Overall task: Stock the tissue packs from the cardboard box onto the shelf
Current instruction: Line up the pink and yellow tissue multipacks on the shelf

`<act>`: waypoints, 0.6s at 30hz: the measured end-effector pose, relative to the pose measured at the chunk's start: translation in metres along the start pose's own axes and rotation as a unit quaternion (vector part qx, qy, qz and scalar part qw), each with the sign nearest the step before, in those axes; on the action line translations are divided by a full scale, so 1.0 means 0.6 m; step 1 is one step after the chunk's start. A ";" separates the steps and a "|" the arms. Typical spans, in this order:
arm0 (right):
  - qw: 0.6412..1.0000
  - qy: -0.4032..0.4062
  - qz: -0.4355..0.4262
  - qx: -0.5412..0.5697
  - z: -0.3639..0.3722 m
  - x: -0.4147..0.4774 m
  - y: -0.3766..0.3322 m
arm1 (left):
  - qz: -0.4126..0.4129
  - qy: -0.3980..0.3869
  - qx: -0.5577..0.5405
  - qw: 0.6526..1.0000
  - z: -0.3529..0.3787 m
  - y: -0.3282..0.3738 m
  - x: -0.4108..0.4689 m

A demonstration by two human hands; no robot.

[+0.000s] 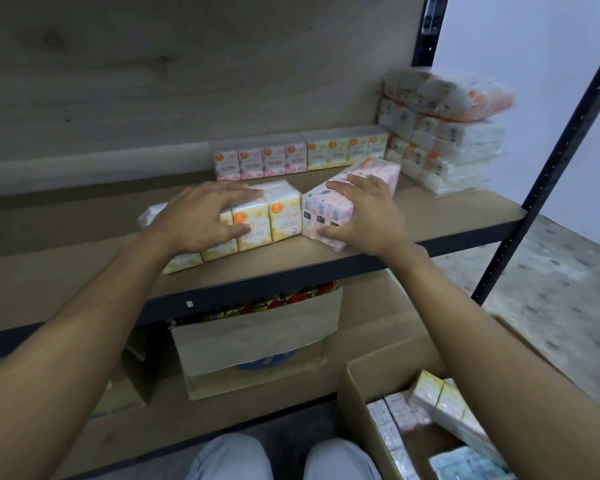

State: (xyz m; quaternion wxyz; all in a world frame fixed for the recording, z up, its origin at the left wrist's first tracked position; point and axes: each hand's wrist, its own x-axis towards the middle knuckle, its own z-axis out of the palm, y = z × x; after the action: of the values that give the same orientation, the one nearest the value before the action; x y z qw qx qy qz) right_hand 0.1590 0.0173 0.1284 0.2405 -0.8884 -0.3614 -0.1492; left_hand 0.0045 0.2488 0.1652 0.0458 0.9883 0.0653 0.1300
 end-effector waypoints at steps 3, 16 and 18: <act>0.997 0.030 0.058 -0.028 0.017 0.003 -0.024 | -0.003 0.004 0.010 1.000 0.002 -0.016 0.006; 0.992 0.010 0.126 -0.004 -0.004 0.022 -0.039 | 0.019 0.018 -0.049 0.998 0.001 -0.033 0.009; 0.977 0.060 0.154 0.136 -0.009 0.015 -0.025 | 0.016 0.016 -0.064 0.998 0.001 -0.035 0.008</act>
State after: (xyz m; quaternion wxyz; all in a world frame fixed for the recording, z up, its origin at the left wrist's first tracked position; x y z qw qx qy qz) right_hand 0.1541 0.0287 0.1419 0.4005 -0.8817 -0.2220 -0.1133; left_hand 0.0070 0.2701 0.1640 0.1063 0.9820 0.0414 0.1508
